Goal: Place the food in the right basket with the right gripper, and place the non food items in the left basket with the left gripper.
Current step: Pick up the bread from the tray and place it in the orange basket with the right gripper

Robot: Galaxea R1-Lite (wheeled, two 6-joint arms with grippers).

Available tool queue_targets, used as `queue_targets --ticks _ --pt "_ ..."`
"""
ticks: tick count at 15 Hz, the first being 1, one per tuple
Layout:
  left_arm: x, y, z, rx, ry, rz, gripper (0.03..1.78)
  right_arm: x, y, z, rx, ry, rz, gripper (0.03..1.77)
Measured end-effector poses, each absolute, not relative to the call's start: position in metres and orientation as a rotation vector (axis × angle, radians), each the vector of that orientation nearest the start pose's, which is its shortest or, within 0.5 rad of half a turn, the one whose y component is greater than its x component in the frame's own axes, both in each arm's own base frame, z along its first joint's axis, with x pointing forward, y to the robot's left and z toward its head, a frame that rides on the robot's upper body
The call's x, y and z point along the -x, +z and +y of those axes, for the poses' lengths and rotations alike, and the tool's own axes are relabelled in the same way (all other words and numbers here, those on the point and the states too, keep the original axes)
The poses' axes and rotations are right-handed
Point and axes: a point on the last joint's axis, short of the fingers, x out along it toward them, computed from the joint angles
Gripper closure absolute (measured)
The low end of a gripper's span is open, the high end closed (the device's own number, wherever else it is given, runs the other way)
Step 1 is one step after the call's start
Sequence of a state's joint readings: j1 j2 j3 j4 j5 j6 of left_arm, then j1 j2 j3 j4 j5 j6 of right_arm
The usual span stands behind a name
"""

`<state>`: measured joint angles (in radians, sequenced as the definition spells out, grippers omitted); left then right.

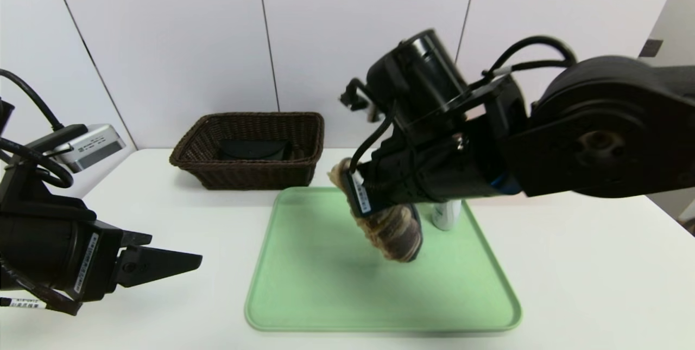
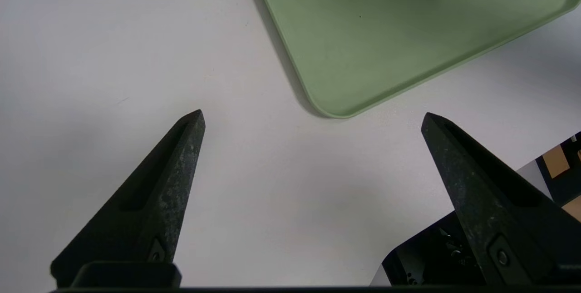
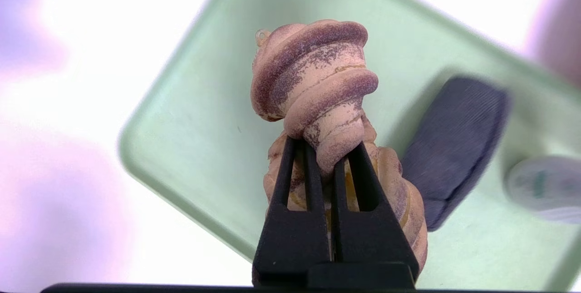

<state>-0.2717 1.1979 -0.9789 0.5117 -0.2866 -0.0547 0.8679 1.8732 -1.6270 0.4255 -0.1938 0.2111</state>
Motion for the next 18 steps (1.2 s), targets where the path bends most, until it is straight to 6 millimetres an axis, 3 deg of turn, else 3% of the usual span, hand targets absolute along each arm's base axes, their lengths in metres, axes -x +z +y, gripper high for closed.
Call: queue_targets --ticks 4,10,13,18 --pt "-0.146 0.247 -0.047 0.057 -0.514 0.753 0.12 -0.234 0.311 0.238 0.036 0.549 0.488 1.71" --pt "-0.146 0.247 -0.047 0.055 -0.516 0.753 0.12 -0.259 0.347 0.184 -0.061 0.391 0.372 1.71" --pt "-0.146 0.248 -0.047 0.055 -0.516 0.75 0.12 -0.278 0.348 0.155 -0.019 0.297 0.354 1.71" --pt "-0.146 0.249 -0.048 0.062 -0.532 0.74 0.12 -0.311 0.325 0.124 0.193 0.182 0.402 1.71"
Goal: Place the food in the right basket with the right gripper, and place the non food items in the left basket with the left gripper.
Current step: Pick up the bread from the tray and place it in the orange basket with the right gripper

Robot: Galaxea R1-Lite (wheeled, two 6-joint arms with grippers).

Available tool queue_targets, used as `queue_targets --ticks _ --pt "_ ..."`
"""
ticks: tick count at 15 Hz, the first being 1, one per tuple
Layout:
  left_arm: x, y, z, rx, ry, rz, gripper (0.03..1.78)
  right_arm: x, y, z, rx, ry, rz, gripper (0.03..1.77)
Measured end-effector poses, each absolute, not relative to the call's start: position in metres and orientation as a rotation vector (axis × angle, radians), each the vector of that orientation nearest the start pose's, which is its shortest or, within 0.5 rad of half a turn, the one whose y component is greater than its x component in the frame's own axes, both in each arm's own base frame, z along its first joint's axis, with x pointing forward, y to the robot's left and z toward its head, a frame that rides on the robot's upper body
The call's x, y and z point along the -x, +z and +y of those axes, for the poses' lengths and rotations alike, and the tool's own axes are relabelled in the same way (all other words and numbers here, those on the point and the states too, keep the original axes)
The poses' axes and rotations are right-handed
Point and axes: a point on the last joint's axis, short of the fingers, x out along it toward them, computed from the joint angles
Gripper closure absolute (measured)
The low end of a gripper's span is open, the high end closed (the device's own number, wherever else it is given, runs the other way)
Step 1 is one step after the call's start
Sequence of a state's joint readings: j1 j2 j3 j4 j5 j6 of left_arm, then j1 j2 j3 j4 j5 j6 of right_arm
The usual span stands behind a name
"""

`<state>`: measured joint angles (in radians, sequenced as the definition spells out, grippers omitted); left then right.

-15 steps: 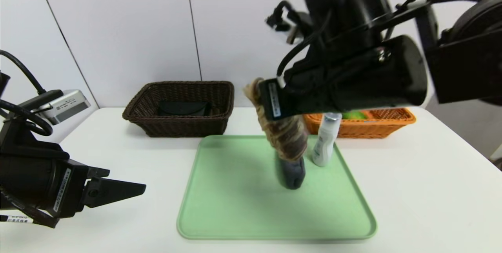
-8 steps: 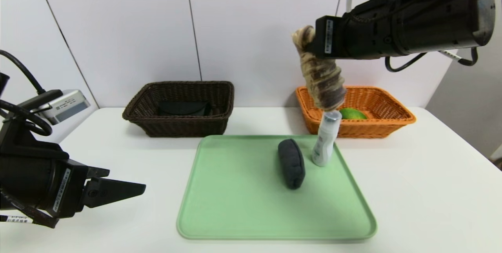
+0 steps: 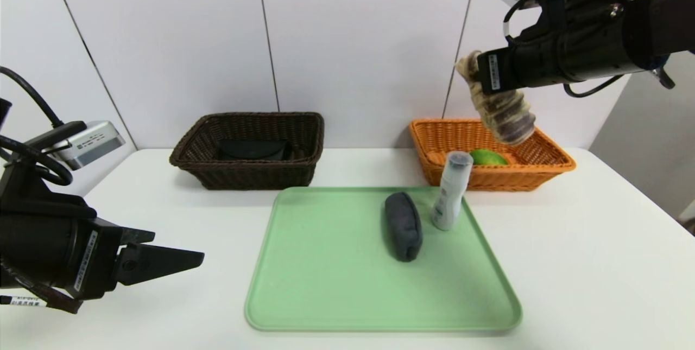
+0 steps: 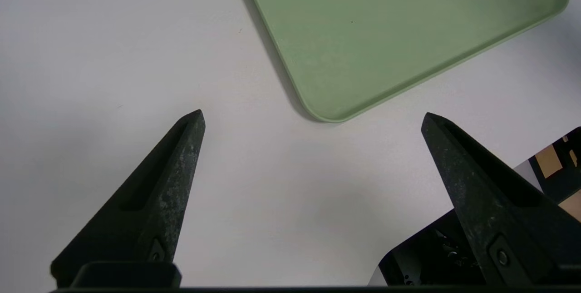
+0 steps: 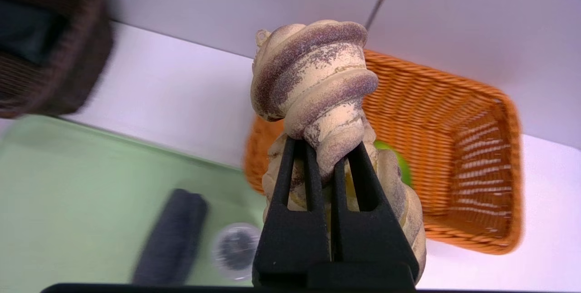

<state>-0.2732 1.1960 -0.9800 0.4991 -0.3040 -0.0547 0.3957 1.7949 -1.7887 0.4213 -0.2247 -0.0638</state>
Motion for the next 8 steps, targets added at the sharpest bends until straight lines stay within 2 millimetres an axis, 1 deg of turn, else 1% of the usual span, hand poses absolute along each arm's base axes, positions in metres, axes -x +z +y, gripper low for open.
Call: queue_targets --ticks 2,6,8 --pt "-0.146 0.249 -0.048 0.062 -0.533 0.739 0.12 -0.324 0.318 0.113 0.287 0.156 0.408 1.71" --pt "-0.145 0.247 -0.048 0.062 -0.533 0.745 0.12 -0.354 0.314 0.096 0.505 0.114 0.298 1.71" --pt "-0.145 0.247 -0.048 0.062 -0.532 0.747 0.12 -0.369 0.307 0.091 0.637 0.088 0.277 1.71"
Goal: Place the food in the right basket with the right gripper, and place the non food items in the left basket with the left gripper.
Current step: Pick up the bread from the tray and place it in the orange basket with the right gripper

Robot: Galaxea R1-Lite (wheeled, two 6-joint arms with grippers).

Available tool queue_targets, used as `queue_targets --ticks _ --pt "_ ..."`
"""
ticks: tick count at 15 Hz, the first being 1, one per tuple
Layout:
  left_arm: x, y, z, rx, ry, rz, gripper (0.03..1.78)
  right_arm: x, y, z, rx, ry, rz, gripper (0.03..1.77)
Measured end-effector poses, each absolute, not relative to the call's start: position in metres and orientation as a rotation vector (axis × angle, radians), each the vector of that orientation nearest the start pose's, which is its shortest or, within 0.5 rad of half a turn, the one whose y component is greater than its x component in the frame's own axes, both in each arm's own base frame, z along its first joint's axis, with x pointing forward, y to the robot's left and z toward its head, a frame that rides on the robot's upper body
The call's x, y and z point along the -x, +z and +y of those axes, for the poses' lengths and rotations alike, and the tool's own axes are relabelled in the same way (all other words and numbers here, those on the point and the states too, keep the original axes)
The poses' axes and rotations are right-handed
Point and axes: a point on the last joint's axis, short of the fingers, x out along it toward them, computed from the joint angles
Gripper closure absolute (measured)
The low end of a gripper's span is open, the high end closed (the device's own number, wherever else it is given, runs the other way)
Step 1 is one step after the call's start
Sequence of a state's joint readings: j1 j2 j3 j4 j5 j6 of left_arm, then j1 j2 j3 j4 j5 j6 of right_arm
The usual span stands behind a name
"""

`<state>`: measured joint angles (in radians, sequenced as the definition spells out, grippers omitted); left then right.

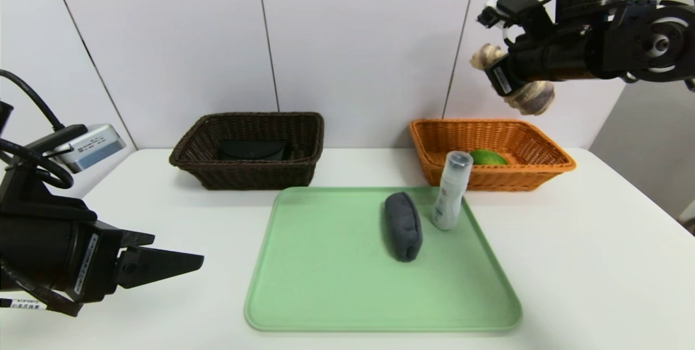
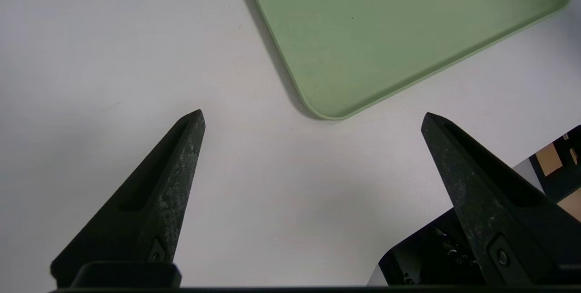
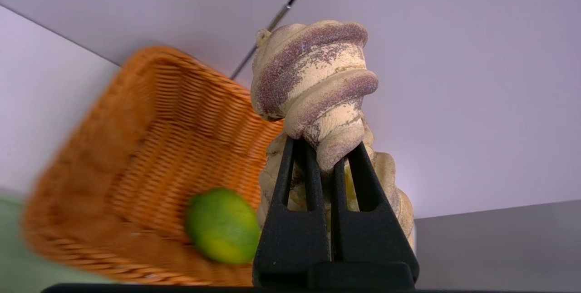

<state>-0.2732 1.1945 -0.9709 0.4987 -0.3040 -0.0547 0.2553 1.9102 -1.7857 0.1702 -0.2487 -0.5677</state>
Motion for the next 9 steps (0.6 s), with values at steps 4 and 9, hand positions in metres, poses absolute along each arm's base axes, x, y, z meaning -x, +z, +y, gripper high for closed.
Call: queue_targets --ticks 4,9 --pt "-0.145 0.246 -0.048 0.064 -0.531 0.752 0.12 -0.391 0.278 0.089 0.788 0.099 0.343 1.71" --pt "-0.145 0.245 -0.048 0.062 -0.527 0.754 0.12 -0.413 0.234 0.094 0.825 0.141 0.45 1.62"
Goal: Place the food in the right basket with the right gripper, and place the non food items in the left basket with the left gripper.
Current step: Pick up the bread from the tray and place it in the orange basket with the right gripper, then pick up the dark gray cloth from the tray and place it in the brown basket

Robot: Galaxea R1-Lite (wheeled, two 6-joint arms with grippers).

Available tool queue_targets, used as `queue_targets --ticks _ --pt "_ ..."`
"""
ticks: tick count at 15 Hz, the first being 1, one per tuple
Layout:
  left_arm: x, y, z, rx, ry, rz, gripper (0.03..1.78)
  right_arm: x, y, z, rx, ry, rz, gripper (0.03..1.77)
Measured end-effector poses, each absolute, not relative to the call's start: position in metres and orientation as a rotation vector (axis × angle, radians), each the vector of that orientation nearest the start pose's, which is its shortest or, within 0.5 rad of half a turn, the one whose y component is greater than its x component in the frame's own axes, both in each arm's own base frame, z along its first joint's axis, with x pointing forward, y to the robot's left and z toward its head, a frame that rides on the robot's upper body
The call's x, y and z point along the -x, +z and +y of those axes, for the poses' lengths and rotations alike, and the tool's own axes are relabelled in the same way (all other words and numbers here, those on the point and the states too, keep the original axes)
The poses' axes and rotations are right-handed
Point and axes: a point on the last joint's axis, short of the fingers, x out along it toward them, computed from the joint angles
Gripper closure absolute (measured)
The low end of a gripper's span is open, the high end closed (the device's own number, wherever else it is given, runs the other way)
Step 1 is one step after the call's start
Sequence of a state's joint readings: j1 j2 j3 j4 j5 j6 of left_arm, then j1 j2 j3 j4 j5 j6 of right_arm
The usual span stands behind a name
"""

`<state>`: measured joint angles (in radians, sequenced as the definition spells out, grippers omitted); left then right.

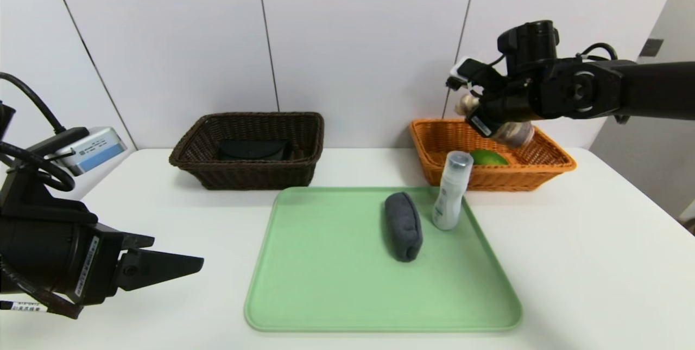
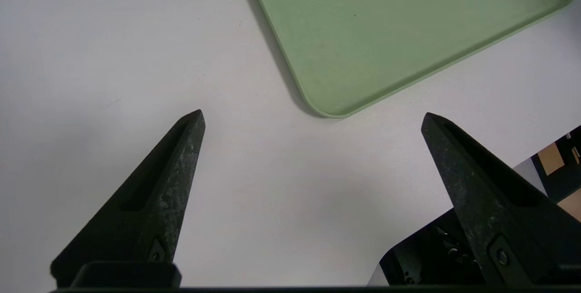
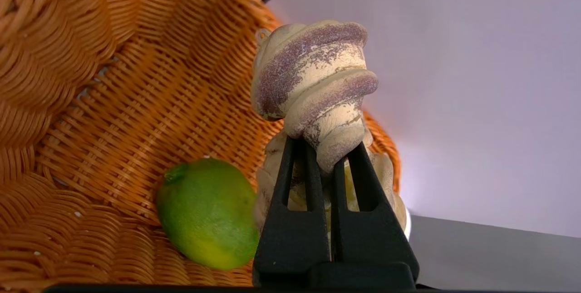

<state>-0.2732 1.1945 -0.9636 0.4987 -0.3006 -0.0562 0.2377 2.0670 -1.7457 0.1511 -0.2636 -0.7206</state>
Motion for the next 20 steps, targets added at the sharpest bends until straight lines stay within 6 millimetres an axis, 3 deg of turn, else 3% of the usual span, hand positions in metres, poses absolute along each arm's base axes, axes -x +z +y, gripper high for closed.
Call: queue_targets --ticks 4,8,12,15,20 --pt "-0.145 0.245 -0.048 0.062 -0.527 0.755 0.12 -0.417 0.223 0.095 0.831 0.154 0.478 1.01" --pt "-0.145 0.245 -0.047 0.063 -0.529 0.752 0.12 -0.414 0.23 0.095 0.816 0.156 0.459 0.64" --pt "-0.144 0.246 -0.047 0.061 -0.531 0.748 0.12 -0.405 0.249 0.093 0.773 0.136 0.42 0.42" --pt "-0.145 0.249 -0.048 0.062 -0.533 0.725 0.12 -0.394 0.27 0.09 0.646 0.098 0.382 0.31" --pt "-0.148 0.251 -0.049 0.062 -0.537 0.694 0.12 -0.349 0.31 0.075 0.317 0.021 0.394 0.21"
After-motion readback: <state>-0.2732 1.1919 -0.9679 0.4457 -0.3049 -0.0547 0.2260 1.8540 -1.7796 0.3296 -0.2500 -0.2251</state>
